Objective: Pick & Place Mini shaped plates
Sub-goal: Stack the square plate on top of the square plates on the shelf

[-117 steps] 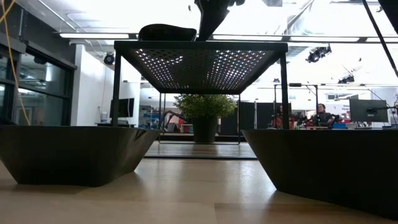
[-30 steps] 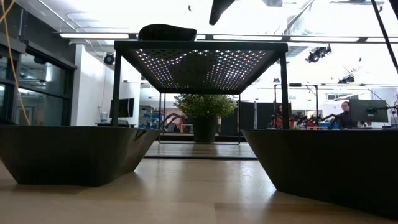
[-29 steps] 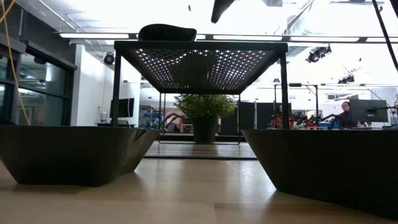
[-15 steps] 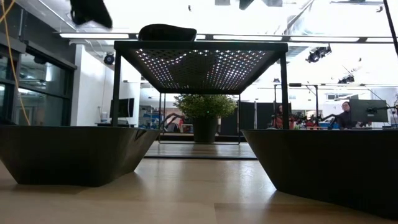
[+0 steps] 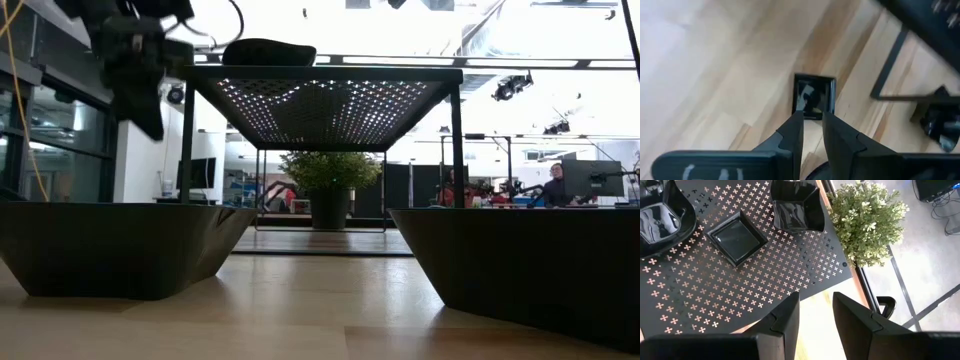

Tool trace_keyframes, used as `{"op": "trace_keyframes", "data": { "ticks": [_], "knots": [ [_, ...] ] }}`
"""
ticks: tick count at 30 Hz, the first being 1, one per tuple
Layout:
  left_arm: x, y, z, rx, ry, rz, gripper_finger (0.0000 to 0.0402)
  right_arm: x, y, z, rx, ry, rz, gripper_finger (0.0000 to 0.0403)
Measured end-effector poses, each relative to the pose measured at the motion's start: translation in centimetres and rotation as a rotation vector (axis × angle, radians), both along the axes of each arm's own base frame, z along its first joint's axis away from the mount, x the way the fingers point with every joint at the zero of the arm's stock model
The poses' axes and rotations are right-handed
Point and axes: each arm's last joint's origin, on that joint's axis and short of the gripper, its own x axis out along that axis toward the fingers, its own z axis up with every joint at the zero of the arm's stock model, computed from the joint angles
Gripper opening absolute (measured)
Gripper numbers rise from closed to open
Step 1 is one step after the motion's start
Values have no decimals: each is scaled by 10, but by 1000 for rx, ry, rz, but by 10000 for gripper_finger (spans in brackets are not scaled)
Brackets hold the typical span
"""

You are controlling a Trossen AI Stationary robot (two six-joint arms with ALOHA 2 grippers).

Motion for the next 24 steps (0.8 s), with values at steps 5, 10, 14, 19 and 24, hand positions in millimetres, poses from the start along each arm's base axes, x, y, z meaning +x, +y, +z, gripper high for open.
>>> {"op": "trace_keyframes", "data": {
  "ticks": [5, 10, 14, 19, 24],
  "knots": [
    [3, 2, -26, 3, 30, -85, 69, -7, -1, 6, 1, -23, -3, 113],
    [10, 3, -42, -15, 61, -70, 69, -11, -2, 10, 5, -45, -21, 113],
    [16, 4, -54, -28, 123, -62, 69, -11, -2, 11, -2, -50, -27, 113],
    [22, 6, -66, -23, 194, -52, 69, -11, -2, 11, -10, -50, -28, 113],
    [34, 7, -80, -53, 205, -65, 69, -11, -4, 11, -9, -52, -35, 113]
  ]
}}
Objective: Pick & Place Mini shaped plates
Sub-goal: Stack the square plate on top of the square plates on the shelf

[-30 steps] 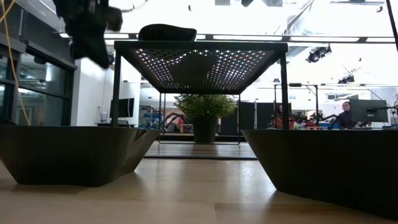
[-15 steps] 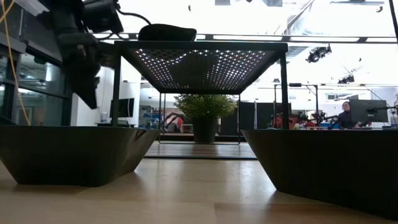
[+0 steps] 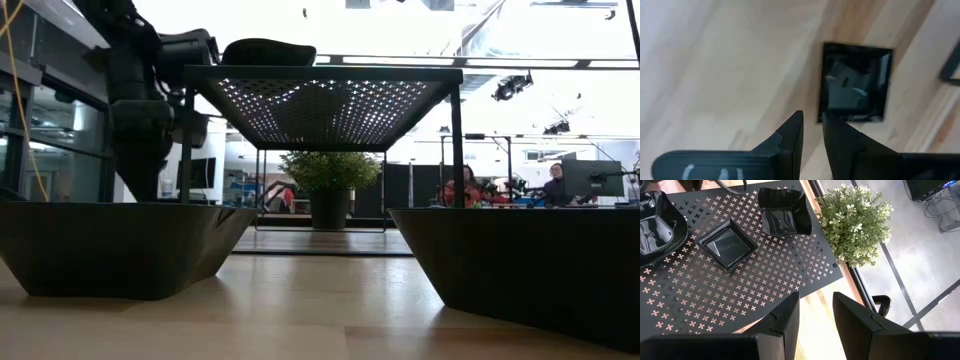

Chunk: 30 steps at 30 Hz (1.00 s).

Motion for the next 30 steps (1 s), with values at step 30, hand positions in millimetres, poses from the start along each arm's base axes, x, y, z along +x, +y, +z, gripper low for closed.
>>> {"op": "trace_keyframes", "data": {
  "ticks": [30],
  "knots": [
    [9, 1, -18, -10, 53, -62, 164, 0, -1, 0, 19, -35, -57, 113]
  ]
}}
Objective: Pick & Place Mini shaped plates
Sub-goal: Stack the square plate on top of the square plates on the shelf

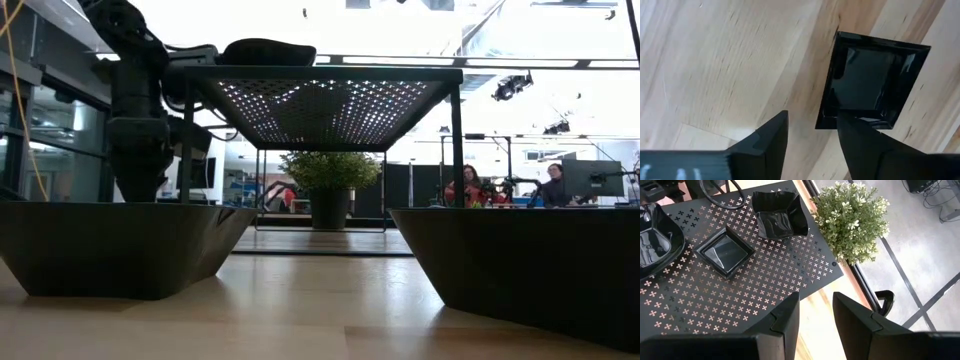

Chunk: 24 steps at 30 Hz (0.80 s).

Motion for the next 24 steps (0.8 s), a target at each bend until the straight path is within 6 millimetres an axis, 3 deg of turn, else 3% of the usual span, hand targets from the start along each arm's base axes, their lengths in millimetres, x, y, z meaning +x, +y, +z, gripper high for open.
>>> {"op": "trace_keyframes", "data": {
  "ticks": [15, 24],
  "knots": [
    [0, 0, 0, 5, 1, -21, 11, 1, -7, 0, -6, -7, -35, 113],
    [-6, -1, 3, 7, 31, -42, 1, 1, -14, 0, 6, 3, -41, 113]
  ]
}}
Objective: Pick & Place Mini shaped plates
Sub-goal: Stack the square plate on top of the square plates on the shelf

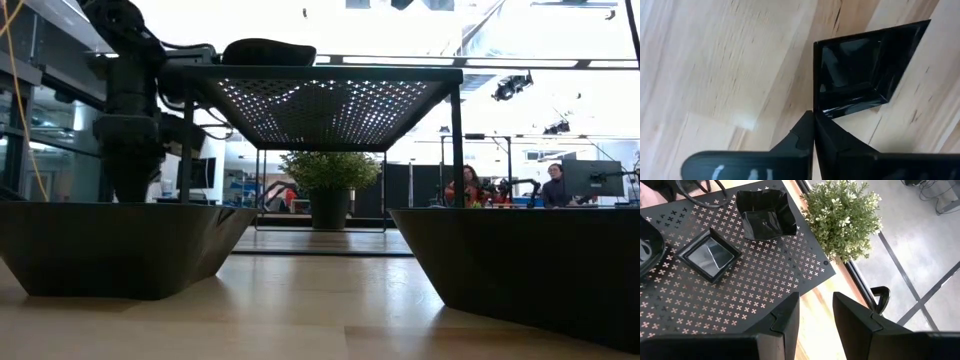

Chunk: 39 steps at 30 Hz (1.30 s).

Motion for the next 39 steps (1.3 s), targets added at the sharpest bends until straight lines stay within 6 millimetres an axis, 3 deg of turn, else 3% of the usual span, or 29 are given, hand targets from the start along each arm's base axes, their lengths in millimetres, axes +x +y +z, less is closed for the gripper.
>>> {"op": "trace_keyframes", "data": {
  "ticks": [9, 21, 32, 39],
  "knots": [
    [-21, -3, 18, 13, 50, 8, 0, 0, -1, 0, -3, 6, 6, 113],
    [-24, -2, 71, 60, 46, 46, 0, -1, -14, 0, 33, 22, 5, 113],
    [-27, -2, 116, 82, 83, 50, 0, -35, -40, 26, 26, -50, -46, 113],
    [-25, -2, 159, 89, -1, 98, 0, -56, -52, 39, 15, -82, -53, 113]
  ]
}}
